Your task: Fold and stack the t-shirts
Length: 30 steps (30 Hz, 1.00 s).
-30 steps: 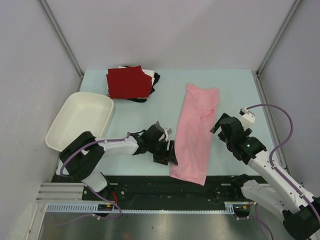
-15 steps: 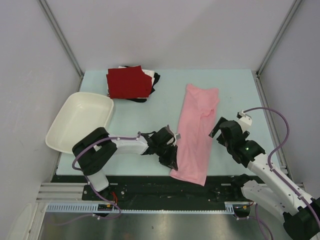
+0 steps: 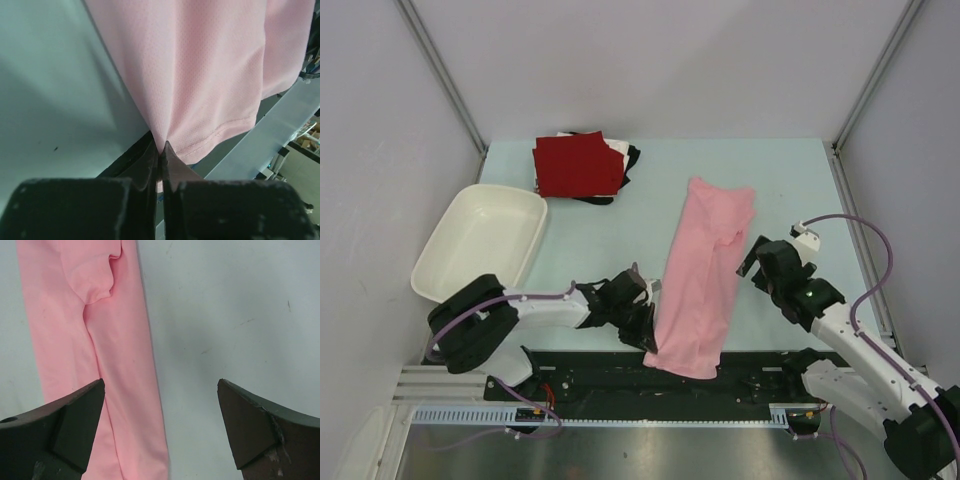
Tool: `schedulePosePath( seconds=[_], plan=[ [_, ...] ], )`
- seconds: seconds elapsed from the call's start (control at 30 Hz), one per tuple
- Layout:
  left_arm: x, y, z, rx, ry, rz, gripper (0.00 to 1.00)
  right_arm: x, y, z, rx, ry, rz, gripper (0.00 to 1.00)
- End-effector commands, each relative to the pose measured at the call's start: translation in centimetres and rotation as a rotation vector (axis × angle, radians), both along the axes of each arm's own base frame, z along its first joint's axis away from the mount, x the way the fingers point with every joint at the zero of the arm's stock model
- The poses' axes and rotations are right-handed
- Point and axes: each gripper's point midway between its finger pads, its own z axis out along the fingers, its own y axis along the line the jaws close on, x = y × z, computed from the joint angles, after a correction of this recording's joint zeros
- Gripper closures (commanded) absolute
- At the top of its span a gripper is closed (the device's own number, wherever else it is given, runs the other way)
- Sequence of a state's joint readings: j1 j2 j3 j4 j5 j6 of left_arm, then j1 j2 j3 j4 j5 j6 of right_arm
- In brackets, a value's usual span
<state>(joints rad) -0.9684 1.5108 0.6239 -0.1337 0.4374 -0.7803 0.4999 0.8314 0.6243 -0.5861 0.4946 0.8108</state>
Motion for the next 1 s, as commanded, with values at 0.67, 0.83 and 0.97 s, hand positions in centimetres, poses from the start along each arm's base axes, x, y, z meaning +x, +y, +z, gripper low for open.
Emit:
schedulePosePath(
  seconds=[0.67,0.83,0.97],
  plan=[
    [1.2,-2.4,3.2,-0.115,-0.037,0.025,0.16,16.4,-1.2,-7.3,0.288,-0.107,-0.140,0.00],
    [2.3,-1.4,4.1,-0.103,-0.072,0.072,0.16,17.9,0.0,-8.9,0.363,-0.079,-0.109,0.00],
    [4.7,0.0,5.5,-0.125,-0.107,0.184,0.16,17.9,1.5,-10.2,0.407,-0.028,-0.070,0.00]
  ],
)
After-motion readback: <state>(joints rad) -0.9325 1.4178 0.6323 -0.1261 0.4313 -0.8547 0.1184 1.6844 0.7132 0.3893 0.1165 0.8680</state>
